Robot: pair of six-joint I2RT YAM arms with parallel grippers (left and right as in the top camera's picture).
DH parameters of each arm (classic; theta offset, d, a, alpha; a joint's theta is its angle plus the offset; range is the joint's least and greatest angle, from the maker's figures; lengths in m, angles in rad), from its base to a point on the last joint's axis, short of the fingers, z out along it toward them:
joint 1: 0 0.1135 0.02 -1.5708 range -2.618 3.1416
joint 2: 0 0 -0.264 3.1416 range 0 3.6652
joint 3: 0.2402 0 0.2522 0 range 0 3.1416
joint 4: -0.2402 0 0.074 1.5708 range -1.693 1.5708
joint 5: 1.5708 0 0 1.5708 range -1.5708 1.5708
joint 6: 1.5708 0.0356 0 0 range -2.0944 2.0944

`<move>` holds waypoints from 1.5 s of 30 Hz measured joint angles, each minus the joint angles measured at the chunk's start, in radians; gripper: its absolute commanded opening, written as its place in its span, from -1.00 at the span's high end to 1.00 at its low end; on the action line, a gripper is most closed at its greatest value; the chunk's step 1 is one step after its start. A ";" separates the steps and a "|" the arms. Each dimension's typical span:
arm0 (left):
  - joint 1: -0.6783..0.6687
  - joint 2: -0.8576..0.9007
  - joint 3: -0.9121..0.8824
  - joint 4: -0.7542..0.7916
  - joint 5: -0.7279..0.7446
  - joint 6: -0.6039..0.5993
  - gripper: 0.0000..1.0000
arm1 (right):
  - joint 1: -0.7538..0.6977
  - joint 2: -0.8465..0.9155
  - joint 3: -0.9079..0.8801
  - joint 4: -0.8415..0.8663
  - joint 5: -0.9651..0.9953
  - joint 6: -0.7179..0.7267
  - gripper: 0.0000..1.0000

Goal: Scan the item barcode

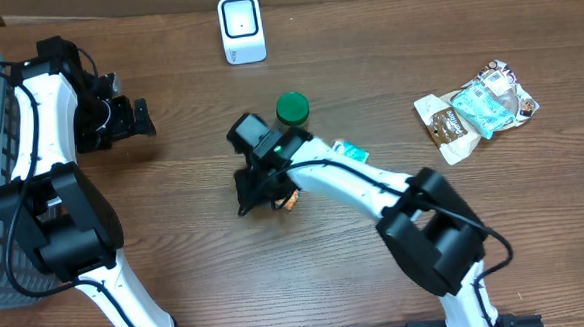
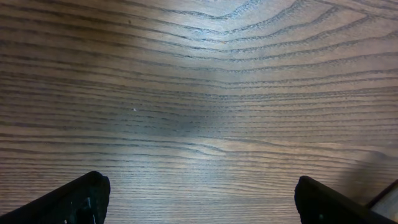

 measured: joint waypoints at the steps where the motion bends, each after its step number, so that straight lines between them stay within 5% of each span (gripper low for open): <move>1: 0.000 0.000 0.000 0.000 0.000 0.000 -0.99 | 0.000 0.004 0.000 -0.018 0.010 0.008 0.28; 15: 0.000 0.000 0.000 0.000 0.000 0.000 -0.99 | -0.201 0.005 0.001 -0.388 0.169 0.033 0.28; 28: 0.000 0.000 0.000 0.000 0.000 0.000 -0.99 | -0.314 0.005 0.002 -0.129 0.136 -0.013 0.28; 45: 0.000 0.000 0.000 0.000 0.000 0.000 -0.99 | -0.363 -0.075 0.016 -0.272 -0.065 -0.092 0.21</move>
